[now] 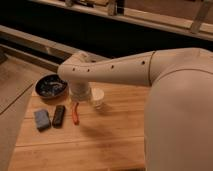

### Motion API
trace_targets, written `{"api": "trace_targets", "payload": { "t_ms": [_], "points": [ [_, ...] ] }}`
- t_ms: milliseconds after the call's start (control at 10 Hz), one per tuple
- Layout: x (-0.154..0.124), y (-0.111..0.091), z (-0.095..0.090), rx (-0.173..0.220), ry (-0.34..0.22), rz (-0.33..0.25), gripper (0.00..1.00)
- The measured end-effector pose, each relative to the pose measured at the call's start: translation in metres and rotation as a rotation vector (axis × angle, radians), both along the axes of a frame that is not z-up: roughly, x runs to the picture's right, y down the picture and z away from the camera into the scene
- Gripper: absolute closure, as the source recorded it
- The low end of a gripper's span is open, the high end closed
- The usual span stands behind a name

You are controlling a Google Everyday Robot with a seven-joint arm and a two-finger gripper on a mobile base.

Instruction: Pick up the ceramic cup

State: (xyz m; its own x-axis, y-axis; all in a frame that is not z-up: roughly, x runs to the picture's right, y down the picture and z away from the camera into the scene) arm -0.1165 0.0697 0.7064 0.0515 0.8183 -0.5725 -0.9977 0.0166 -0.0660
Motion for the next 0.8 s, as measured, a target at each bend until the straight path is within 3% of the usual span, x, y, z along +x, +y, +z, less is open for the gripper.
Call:
{"api": "trace_targets", "payload": {
  "t_ms": [400,800],
  "points": [
    [0.015,-0.021,0.003,0.048,0.006,0.011,0.35],
    [0.053,-0.046,0.027,0.046,0.014,0.026,0.35]
  ]
}}
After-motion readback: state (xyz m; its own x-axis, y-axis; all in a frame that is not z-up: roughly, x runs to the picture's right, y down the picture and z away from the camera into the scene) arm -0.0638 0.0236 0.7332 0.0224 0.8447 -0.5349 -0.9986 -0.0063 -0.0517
